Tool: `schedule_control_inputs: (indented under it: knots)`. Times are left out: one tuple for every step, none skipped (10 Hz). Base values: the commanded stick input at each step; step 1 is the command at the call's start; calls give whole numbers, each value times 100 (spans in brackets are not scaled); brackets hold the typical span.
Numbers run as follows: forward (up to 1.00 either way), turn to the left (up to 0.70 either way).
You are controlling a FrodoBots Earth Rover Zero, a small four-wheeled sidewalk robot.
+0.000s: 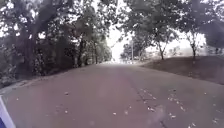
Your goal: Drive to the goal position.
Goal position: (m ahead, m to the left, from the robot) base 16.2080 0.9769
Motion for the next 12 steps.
schedule_control_inputs:
  knots:
    - [70,-32]
    - [70,-3]
    - [70,0]
    - [70,0]
    - [70,0]
    - [70,0]
    - [70,0]
    - [70,0]
    - [70,0]
    - [70,0]
    - [70,0]
    - [70,0]
